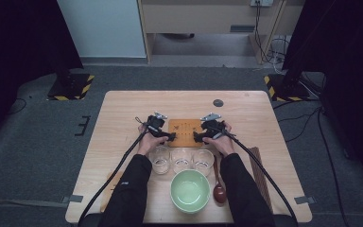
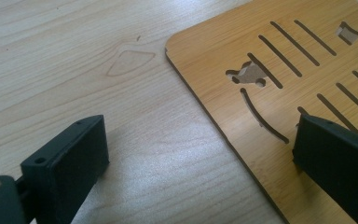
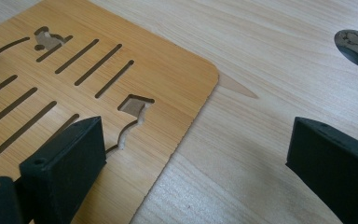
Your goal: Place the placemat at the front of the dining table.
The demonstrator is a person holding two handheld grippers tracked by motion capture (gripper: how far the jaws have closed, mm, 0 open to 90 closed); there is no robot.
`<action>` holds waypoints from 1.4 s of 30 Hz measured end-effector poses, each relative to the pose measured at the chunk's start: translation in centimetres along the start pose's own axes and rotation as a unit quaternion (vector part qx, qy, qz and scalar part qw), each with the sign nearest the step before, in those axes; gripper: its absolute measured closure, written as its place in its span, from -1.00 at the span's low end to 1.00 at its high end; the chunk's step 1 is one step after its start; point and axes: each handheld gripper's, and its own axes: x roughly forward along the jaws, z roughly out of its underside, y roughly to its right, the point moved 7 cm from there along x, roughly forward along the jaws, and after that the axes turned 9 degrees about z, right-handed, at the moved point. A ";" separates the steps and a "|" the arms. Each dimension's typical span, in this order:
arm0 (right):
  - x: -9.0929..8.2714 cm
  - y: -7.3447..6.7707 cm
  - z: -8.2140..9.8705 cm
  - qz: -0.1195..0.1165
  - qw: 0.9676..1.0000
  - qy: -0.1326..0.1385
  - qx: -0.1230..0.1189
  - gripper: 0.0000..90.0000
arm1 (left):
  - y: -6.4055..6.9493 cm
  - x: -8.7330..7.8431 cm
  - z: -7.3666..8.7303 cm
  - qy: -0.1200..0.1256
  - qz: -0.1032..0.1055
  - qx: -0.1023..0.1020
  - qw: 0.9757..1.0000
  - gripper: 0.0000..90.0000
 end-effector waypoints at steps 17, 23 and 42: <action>1.1 0.3 -0.9 0.017 1.000 0.012 -0.002 -0.90 | -1.1 0.6 -0.6 0.029 -0.014 -0.011 0.999 -0.94; 1.4 0.3 -1.1 0.017 1.000 0.011 0.001 -0.90 | -1.2 0.6 -0.6 0.029 -0.017 -0.013 0.999 -0.93; 1.2 0.2 -1.3 0.025 0.999 0.023 0.007 -0.90 | -1.3 0.4 -0.7 0.034 -0.010 -0.013 0.999 -0.79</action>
